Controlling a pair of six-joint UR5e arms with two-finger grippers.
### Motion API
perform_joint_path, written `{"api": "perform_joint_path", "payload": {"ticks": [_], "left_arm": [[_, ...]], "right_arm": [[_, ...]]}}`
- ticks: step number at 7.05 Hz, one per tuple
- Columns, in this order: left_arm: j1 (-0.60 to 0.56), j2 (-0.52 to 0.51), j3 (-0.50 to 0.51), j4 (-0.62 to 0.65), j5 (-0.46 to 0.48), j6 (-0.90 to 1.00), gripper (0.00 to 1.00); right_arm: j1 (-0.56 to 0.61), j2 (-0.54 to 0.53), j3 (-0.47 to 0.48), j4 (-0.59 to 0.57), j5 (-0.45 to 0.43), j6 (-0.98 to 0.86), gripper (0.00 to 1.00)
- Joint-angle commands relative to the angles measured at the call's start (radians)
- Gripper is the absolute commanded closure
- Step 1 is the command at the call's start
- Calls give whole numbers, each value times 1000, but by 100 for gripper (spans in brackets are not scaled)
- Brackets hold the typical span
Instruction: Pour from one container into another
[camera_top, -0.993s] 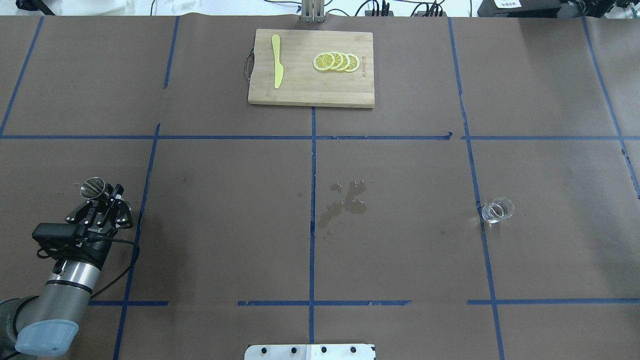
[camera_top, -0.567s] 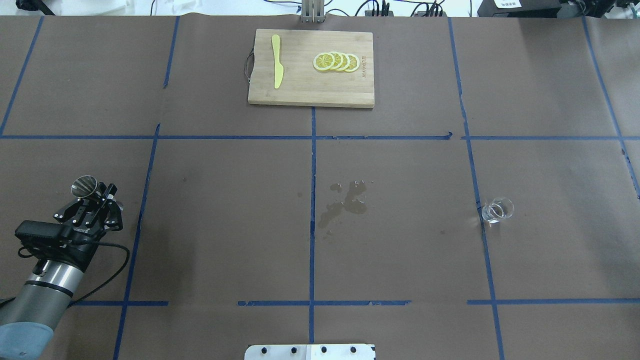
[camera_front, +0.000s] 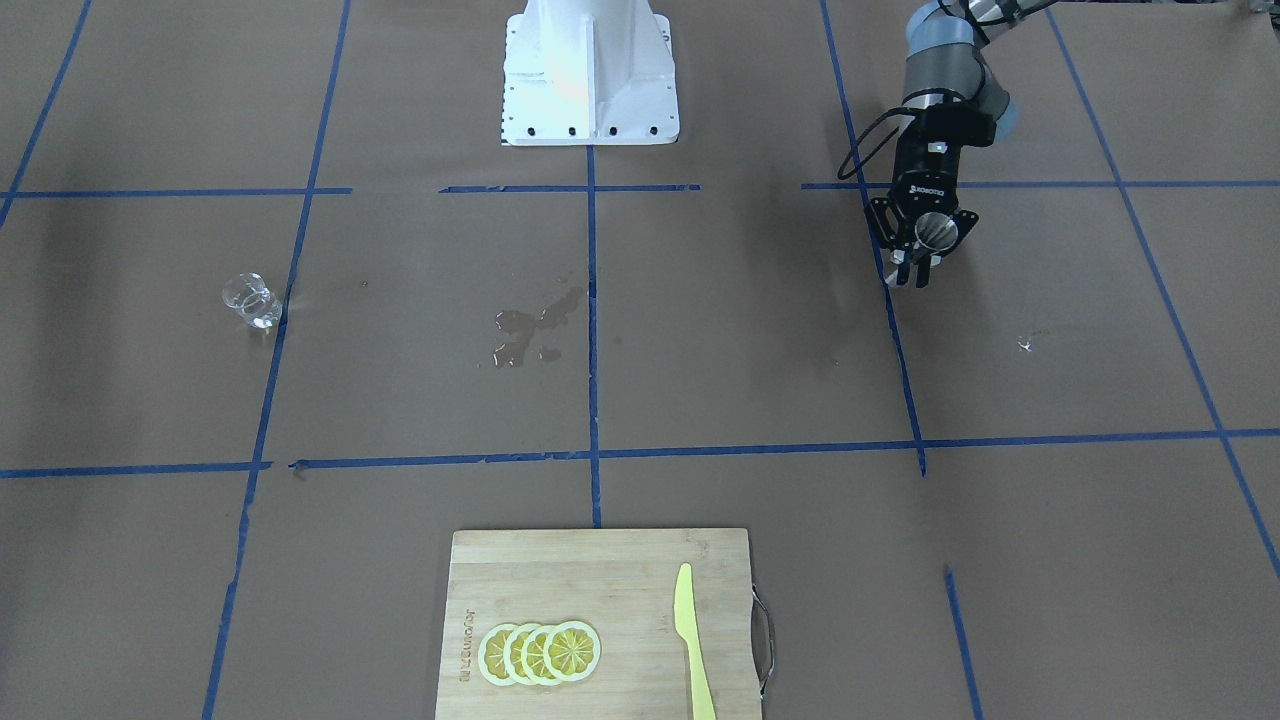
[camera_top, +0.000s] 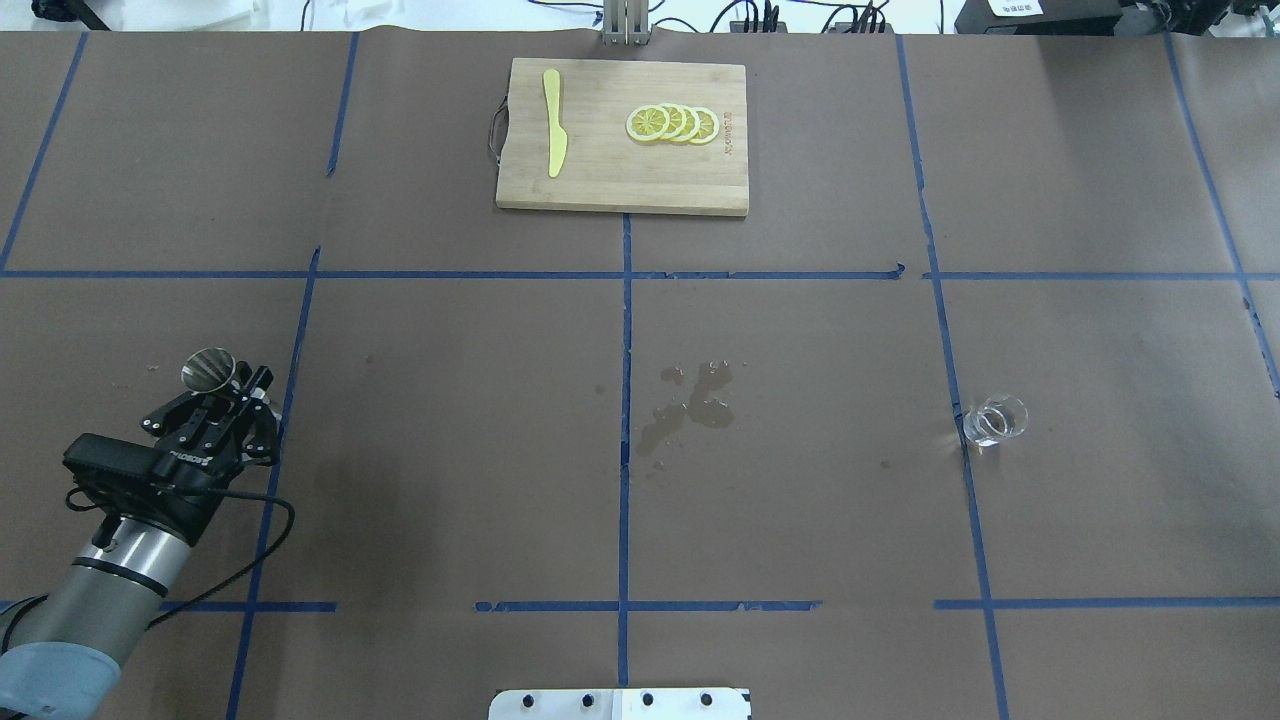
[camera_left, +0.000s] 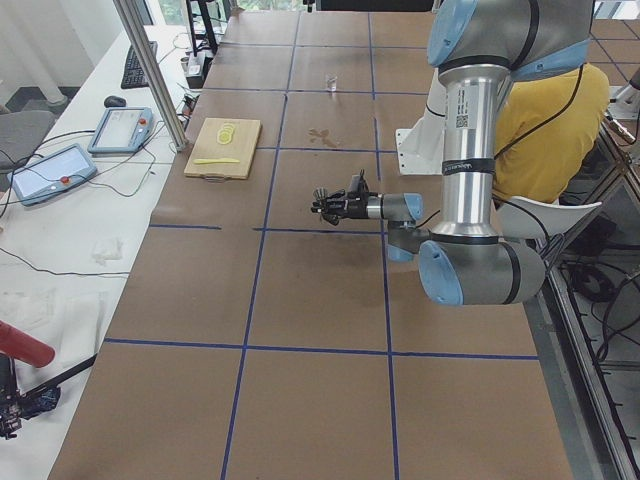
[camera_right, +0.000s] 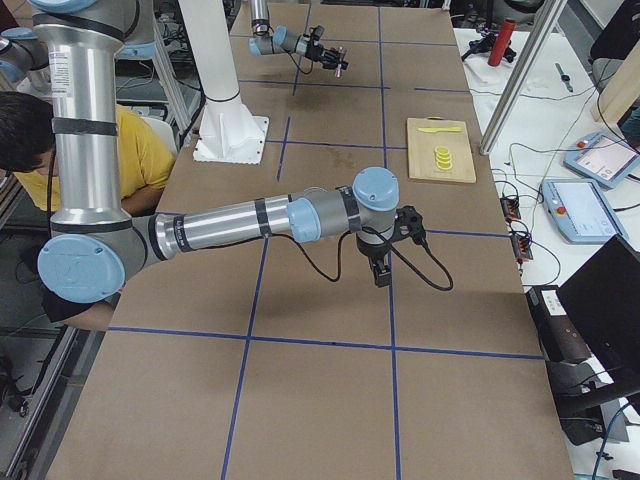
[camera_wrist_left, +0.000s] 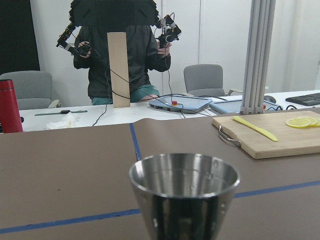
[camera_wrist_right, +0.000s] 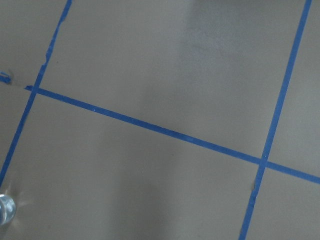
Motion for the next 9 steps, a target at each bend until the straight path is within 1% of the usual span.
{"api": "perform_joint_path", "payload": {"ticks": [1,2,3,4,5,6,7,8,9], "left_arm": [[-25,-129,2,7,-1,184,100],[-55,-184,7,13,-4,270,100],[-88,-240,8,14,-52,399,100],[-117,-284,11,13,-73,502,100],[-131,-307,45,8,-90,475,100],[-135,-364,77,10,-108,451,100],[-138,-386,91,10,-154,449,100],[-145,-398,91,1,-191,447,100],[-147,-403,91,2,-194,447,100]], "right_arm": [[-108,6,-1,226,-106,254,0],[-144,8,7,276,-108,336,0],[-182,8,28,314,-113,414,0],[-202,8,56,322,-113,459,0],[-233,4,83,328,-114,510,0],[-270,1,110,353,-146,562,0],[-325,-3,142,356,-206,619,0],[-362,-14,150,356,-218,627,0],[-420,-75,172,394,-231,651,0]]}}
